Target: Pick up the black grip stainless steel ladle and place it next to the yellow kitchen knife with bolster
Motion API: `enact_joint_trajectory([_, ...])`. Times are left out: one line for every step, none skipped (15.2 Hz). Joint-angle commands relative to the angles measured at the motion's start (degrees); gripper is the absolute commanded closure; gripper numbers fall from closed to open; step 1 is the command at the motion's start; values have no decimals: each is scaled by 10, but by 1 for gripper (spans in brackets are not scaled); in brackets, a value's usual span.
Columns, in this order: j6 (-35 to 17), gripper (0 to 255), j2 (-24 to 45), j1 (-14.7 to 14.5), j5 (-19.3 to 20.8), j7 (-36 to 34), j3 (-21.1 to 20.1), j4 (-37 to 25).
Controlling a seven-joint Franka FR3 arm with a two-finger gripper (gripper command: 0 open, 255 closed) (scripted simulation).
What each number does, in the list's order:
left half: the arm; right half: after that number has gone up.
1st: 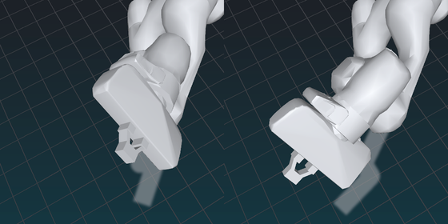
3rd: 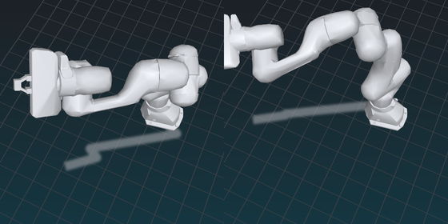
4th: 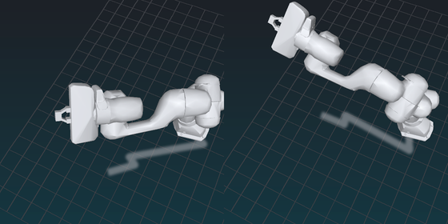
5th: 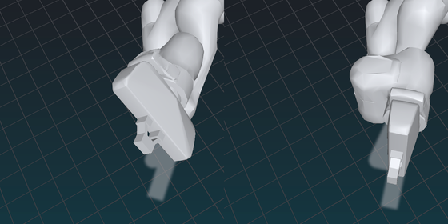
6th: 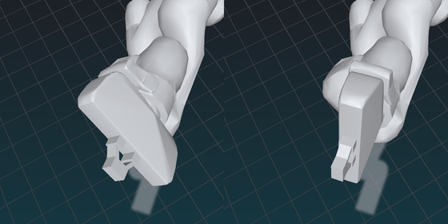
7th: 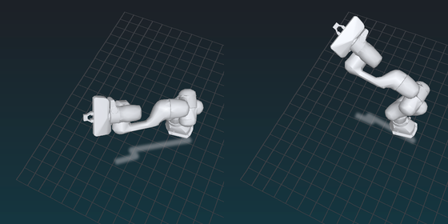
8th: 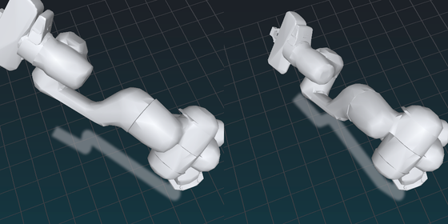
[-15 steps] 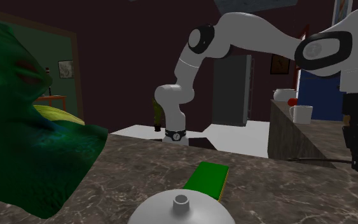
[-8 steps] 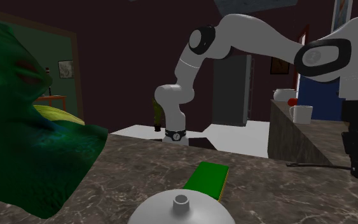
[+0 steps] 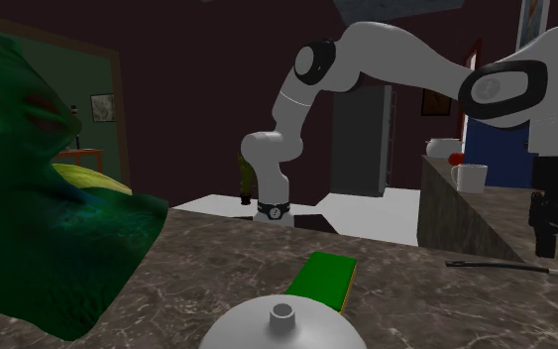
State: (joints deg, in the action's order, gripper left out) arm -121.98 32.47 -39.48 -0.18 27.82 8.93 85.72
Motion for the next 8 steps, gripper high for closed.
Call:
enact_joint_trajectory([14, 0, -9, -1, 1, -1, 1, -5])
enact_joint_trajectory([29, 0, -17, -2, 2, -1, 1, -12])
enact_joint_trajectory([44, 0, -25, -3, 3, -2, 1, -19])
enact_joint_trajectory([56, 0, -30, -4, 4, -2, 2, -26])
enact_joint_trajectory([56, 0, -30, -4, 4, -2, 2, -26])
enact_joint_trajectory([56, 0, -31, -4, 4, -2, 2, -26])
enact_joint_trajectory([56, 0, -30, -4, 4, -2, 2, -26])
enact_joint_trajectory([56, 0, -30, -4, 4, -2, 2, -26])
